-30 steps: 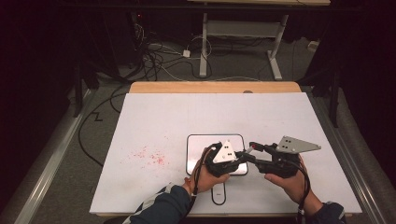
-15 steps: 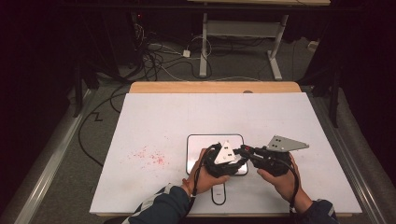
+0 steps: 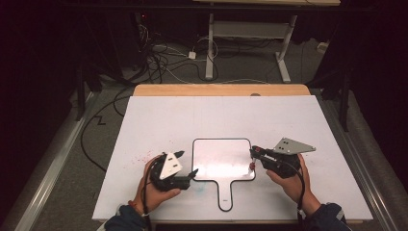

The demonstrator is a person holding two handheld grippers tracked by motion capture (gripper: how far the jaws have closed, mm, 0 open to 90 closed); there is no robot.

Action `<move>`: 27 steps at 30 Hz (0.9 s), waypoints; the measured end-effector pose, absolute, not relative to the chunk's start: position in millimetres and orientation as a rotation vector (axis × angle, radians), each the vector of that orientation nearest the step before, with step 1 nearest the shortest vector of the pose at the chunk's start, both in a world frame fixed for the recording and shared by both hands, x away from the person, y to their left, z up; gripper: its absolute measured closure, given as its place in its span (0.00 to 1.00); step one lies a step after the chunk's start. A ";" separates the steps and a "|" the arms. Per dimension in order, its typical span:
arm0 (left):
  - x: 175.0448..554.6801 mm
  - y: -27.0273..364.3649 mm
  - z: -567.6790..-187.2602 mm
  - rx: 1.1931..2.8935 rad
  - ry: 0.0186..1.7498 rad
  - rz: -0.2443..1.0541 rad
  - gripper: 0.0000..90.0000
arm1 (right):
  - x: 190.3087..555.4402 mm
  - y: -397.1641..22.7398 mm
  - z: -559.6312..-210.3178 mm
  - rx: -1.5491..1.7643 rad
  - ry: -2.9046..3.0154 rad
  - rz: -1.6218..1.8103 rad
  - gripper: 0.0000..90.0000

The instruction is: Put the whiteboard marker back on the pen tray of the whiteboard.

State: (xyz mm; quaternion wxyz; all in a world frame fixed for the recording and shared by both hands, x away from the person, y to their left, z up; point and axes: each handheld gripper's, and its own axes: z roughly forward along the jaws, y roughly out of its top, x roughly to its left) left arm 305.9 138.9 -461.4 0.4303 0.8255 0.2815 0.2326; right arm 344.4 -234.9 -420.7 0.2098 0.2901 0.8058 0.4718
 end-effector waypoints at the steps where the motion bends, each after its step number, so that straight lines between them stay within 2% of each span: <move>1: 303.9 145.7 -463.7 2.059 0.725 0.575 0.26 | 343.7 -233.9 -420.8 0.797 2.244 1.311 0.90; 9: 296.8 163.4 -469.9 2.071 0.767 0.608 0.26 | 324.8 -209.6 -422.5 0.698 2.342 1.388 0.90; 21: 299.1 156.0 -472.9 2.093 0.742 0.587 0.25 | 342.9 -226.4 -424.2 0.737 2.200 1.273 0.90; 27: 299.6 156.0 -473.0 2.092 0.742 0.584 0.25 | 342.5 -205.8 -426.4 0.720 2.241 1.352 0.90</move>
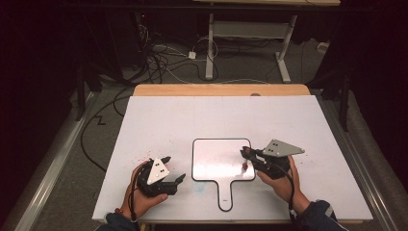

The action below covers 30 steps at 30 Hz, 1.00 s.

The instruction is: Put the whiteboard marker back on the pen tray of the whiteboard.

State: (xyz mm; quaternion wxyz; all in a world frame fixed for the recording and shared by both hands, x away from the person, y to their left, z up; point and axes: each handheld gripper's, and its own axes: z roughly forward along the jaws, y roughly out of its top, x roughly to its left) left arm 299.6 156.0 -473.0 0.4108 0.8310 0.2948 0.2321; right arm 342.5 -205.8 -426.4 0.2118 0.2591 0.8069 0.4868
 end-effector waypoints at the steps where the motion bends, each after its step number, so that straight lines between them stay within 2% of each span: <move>1: 299.5 155.9 -473.0 2.093 0.739 0.582 0.25 | 340.9 -200.1 -426.5 0.717 2.251 1.360 0.90; 7: 298.8 157.2 -472.5 2.087 0.739 0.578 0.25 | 336.6 -179.2 -426.8 0.671 2.294 1.377 0.90; 14: 298.0 158.5 -471.8 2.084 0.737 0.581 0.25 | 346.6 -201.6 -423.3 0.745 2.210 1.242 0.90; 18: 298.0 157.5 -471.5 2.081 0.738 0.581 0.24 | 350.1 -200.0 -426.9 0.724 2.173 1.234 0.90; 30: 298.2 158.6 -471.7 2.082 0.730 0.573 0.24 | 358.4 -154.6 -430.9 0.727 2.247 1.412 0.90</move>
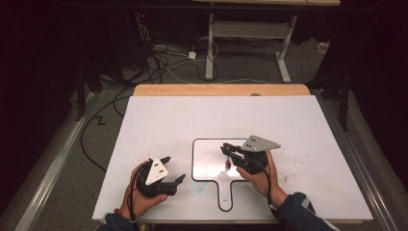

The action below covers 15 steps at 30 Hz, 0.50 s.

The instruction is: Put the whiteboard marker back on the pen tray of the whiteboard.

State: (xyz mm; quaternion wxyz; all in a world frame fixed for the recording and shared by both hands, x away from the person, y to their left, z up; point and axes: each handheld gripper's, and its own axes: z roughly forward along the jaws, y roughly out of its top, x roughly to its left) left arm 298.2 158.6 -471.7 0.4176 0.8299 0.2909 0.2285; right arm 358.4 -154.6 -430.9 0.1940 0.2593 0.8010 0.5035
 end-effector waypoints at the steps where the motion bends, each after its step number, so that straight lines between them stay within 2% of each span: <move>1: 298.1 158.7 -471.7 2.083 0.728 0.573 0.24 | 358.9 -150.5 -431.1 0.730 2.256 1.431 0.90; 7: 297.5 159.7 -471.1 2.073 0.730 0.574 0.24 | 358.4 -133.8 -430.2 0.692 2.287 1.413 0.90; 15: 297.5 158.7 -471.2 2.082 0.727 0.575 0.24 | 372.1 -137.9 -429.0 0.726 2.231 1.326 0.90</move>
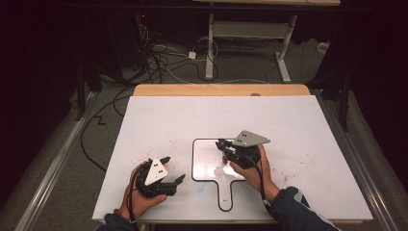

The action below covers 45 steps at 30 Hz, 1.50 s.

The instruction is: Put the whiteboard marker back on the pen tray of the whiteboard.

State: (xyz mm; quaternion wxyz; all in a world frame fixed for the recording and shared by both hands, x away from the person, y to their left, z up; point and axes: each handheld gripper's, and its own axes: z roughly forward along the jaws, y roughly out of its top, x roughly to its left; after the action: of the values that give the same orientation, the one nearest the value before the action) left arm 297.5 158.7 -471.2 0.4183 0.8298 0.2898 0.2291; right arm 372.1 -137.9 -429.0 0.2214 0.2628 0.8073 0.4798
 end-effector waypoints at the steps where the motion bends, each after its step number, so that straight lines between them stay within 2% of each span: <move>1: 297.7 158.6 -471.4 2.084 0.727 0.576 0.24 | 372.9 -135.2 -429.6 0.726 2.226 1.329 0.90; 11: 297.5 161.3 -471.6 2.076 0.726 0.571 0.24 | 364.2 -122.4 -432.2 0.685 2.290 1.443 0.90; 21: 298.0 156.9 -472.8 2.097 0.723 0.567 0.25 | 365.1 -172.3 -429.3 0.779 2.193 1.338 0.90; 31: 297.7 155.7 -473.5 2.104 0.726 0.569 0.25 | 340.2 -170.6 -428.0 0.715 2.303 1.419 0.90; 35: 297.9 155.8 -473.9 2.107 0.727 0.570 0.25 | 342.4 -185.7 -427.4 0.716 2.227 1.314 0.90; 41: 299.4 155.2 -475.2 2.114 0.729 0.575 0.24 | 348.8 -206.3 -426.5 0.820 2.209 1.423 0.90; 45: 301.9 155.0 -477.1 2.120 0.736 0.574 0.25 | 344.9 -219.2 -413.4 0.850 2.184 1.493 0.90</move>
State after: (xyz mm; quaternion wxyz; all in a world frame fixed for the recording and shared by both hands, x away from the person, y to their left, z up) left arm 301.9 155.0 -477.1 0.4011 0.8385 0.2909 0.2268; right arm 344.9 -219.2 -413.4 0.1804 0.3007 0.7730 0.5286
